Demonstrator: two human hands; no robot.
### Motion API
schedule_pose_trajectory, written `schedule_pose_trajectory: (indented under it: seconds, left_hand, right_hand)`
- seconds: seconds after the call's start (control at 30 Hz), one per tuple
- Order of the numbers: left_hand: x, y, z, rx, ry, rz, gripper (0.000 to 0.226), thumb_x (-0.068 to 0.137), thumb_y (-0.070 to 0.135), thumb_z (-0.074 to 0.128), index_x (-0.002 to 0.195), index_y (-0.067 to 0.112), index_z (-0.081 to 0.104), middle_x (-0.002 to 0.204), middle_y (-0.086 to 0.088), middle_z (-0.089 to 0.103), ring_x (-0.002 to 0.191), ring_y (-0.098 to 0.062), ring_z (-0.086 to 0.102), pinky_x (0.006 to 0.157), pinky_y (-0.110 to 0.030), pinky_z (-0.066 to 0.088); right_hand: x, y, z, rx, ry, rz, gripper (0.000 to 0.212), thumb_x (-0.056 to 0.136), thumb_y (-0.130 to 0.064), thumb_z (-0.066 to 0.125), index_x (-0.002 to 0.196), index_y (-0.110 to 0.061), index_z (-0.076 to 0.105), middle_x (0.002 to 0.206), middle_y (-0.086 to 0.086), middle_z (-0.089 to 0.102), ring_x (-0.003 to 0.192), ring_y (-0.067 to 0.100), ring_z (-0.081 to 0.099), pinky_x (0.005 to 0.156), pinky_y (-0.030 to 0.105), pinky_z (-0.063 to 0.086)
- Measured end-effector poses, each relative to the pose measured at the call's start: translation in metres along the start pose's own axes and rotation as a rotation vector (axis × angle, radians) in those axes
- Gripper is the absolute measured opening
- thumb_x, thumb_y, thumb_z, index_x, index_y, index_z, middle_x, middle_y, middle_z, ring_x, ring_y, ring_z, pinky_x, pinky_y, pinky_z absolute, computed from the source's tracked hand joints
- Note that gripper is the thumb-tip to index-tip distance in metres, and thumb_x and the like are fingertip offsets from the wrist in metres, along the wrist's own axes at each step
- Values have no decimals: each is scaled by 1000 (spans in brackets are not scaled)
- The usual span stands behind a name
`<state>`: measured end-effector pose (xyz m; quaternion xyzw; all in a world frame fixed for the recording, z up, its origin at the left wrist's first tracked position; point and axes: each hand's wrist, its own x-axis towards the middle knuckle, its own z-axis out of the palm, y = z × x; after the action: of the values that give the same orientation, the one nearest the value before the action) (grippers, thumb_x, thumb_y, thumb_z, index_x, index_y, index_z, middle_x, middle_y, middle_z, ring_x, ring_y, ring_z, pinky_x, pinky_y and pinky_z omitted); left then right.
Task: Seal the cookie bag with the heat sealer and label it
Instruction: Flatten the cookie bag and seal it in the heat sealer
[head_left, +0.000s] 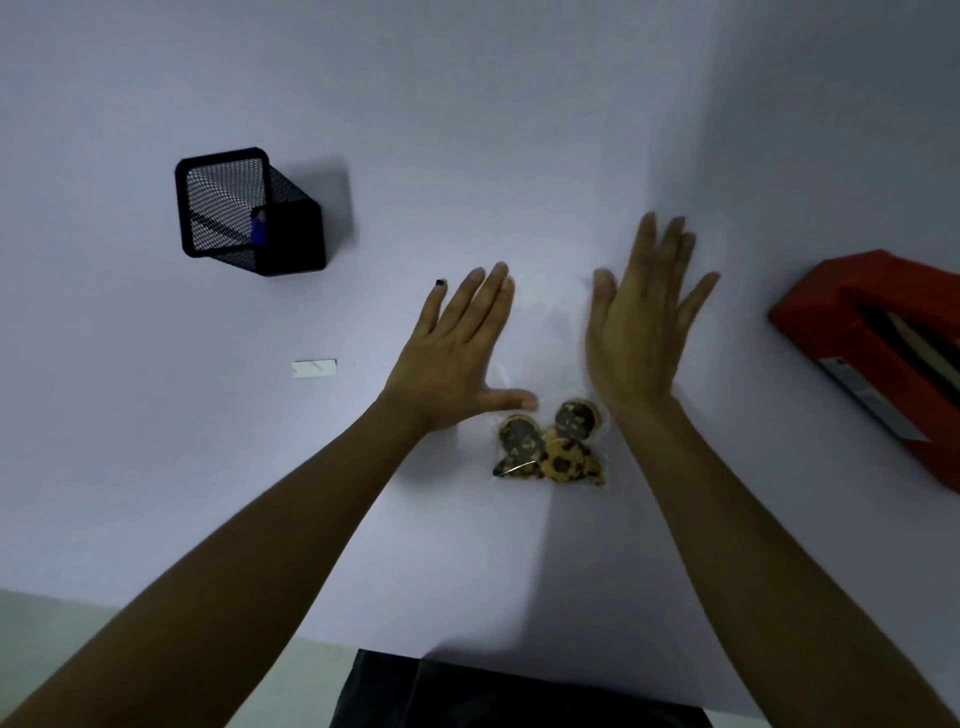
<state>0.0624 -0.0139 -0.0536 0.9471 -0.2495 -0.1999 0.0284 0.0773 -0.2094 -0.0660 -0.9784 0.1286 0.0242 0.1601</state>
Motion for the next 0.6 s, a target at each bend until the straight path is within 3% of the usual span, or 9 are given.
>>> schedule_pose_trajectory:
  seconds: [0.1,0.23,0.6]
  left_hand:
    - [1,-1,1,-3,2,2,119,72,89,29,153,8,-4,162,-8,-8,150,-24,-9,121,-49,-1]
    - [0,-1,0,-17,-9,-3,120,71,90,28,152,9,-6,162,-8,-10,149,-24,-10,121,-49,-1]
    - [1,-1,-4,-47,-23,-16,122,70,91,31,152,11,-10,162,-7,-13,149,-23,-14,121,-50,-1]
  right_hand:
    - [-26,5,-2,-35,-119,-192,80,95,-61,29,153,-12,1,161,16,4,148,31,0,118,58,1]
    - [-28,32,-13,-90,-199,-185,107,80,-80,36,152,-13,-8,161,16,-6,148,32,-8,117,56,-5]
    - [-25,71,-42,-32,-339,-163,129,62,-83,57,151,-21,-13,161,13,-11,148,26,-11,119,48,-4]
